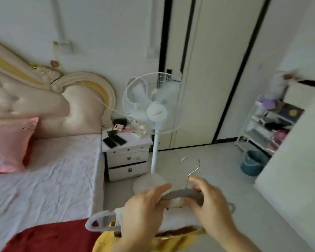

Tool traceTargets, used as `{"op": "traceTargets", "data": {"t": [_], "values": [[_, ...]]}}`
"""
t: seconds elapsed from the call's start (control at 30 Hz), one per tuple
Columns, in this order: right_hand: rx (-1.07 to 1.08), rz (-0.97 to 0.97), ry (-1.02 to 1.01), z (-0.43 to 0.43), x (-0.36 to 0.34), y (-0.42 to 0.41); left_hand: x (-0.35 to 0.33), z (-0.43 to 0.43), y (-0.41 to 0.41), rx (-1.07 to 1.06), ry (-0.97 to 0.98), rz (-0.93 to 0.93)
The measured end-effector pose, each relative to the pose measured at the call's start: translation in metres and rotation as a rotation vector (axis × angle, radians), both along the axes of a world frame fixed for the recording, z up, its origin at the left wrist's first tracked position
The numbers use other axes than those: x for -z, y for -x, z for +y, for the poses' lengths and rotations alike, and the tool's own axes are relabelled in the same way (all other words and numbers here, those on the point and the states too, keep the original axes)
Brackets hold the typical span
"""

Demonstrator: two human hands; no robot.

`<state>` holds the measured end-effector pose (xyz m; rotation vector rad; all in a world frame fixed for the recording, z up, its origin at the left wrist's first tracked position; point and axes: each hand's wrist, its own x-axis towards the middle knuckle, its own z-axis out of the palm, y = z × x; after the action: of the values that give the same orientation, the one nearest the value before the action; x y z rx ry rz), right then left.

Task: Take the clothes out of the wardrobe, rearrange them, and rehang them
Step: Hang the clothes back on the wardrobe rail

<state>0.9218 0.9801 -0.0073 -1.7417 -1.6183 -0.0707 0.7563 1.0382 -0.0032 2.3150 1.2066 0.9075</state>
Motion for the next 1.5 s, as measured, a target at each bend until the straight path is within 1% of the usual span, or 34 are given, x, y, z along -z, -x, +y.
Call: {"op": "traceTargets", "data": {"t": [0.13,0.23,0.3,0.33,0.43,0.53,0.63,0.7,0.77,0.87,0.93,1.03,1.1,1.27,1.37,1.5], "values": [[0.298,-0.108,-0.038,-0.106,-0.006,-0.082,-0.009,-0.06,-0.102,0.271,0.054,-0.051],[0.518,-0.145,-0.069,-0.198,-0.008,-0.141,-0.02,-0.126,-0.18,0.412,0.134,-0.092],[0.625,-0.165,-0.074,-0.267,-0.018,-0.175,-0.03,-0.178,-0.231,0.525,0.2,-0.11],[0.64,-0.184,-0.078,-0.287,-0.023,-0.185,-0.034,-0.192,-0.244,0.569,0.237,-0.131],[0.807,-0.253,-0.074,-0.39,-0.042,-0.227,-0.046,-0.272,-0.31,0.764,0.318,-0.2],[0.959,-0.388,-0.056,-0.48,-0.061,-0.256,-0.061,-0.346,-0.363,0.942,0.356,-0.244],[1.079,-0.442,-0.013,-0.556,-0.077,-0.274,-0.074,-0.413,-0.409,1.097,0.43,-0.267],[1.175,-0.496,0.035,-0.602,-0.085,-0.284,-0.082,-0.454,-0.437,1.197,0.475,-0.262],[1.267,-0.548,0.075,-0.644,-0.094,-0.292,-0.091,-0.493,-0.464,1.298,0.473,-0.236],[1.413,-0.631,0.129,-0.697,-0.107,-0.297,-0.104,-0.547,-0.503,1.474,0.45,-0.222],[1.499,-0.685,0.128,-0.725,-0.115,-0.298,-0.112,-0.582,-0.525,1.6,0.437,-0.237],[1.636,-0.716,0.133,-0.763,-0.123,-0.296,-0.121,-0.631,-0.552,1.781,0.475,-0.297],[1.716,-0.734,0.17,-0.785,-0.13,-0.294,-0.122,-0.663,-0.569,1.862,0.442,-0.321],[1.842,-0.779,0.273,-0.837,-0.143,-0.299,-0.122,-0.736,-0.601,1.973,0.332,-0.328],[1.894,-0.803,0.263,-0.87,-0.147,-0.314,-0.122,-0.775,-0.621,2.024,0.28,-0.327],[1.905,-0.824,0.257,-0.922,-0.154,-0.351,-0.125,-0.831,-0.658,2.024,0.206,-0.336]]}}
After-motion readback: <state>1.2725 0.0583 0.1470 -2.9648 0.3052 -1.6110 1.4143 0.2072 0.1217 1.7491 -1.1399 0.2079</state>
